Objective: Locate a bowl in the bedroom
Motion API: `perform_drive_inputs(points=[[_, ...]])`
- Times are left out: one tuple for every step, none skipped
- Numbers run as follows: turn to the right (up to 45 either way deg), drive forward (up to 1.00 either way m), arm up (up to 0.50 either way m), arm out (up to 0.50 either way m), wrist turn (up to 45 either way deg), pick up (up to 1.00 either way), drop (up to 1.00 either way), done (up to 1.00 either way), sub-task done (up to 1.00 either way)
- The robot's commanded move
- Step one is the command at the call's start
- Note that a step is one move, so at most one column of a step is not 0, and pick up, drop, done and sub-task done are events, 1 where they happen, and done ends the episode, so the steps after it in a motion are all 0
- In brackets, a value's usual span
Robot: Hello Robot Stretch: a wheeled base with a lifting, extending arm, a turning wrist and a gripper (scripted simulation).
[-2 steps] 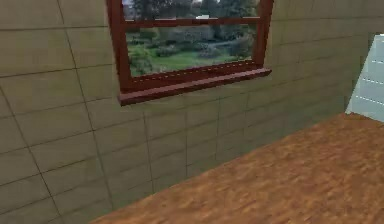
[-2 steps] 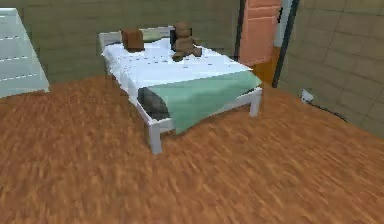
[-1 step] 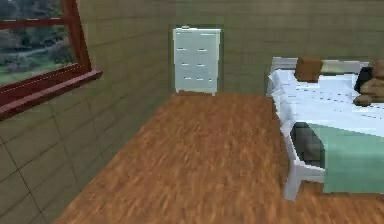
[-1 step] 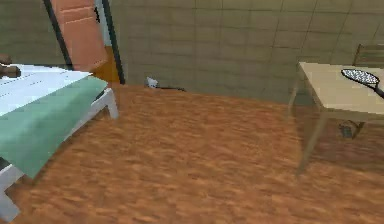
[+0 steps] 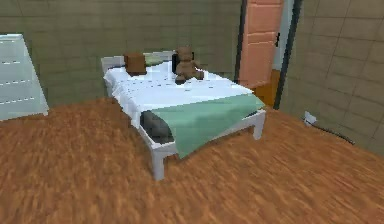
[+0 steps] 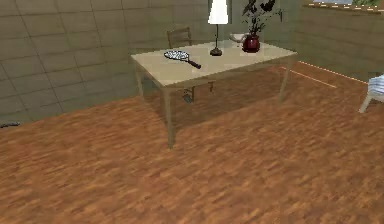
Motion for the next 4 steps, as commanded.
perform_drive_inputs(points=[[30.0,0.00,0.00,0.00,0.0,0.00,0.00,0.00,0.00],[3.0,0.00,0.00,0.00,0.0,0.00,0.00,0.00,0.00],[0.0,1.00,0.00,0.00,0.0,0.00,0.00,0.00,0.00],[0.0,1.00,0.00,0.00,0.0,0.00,0.00,0.00,0.00]])
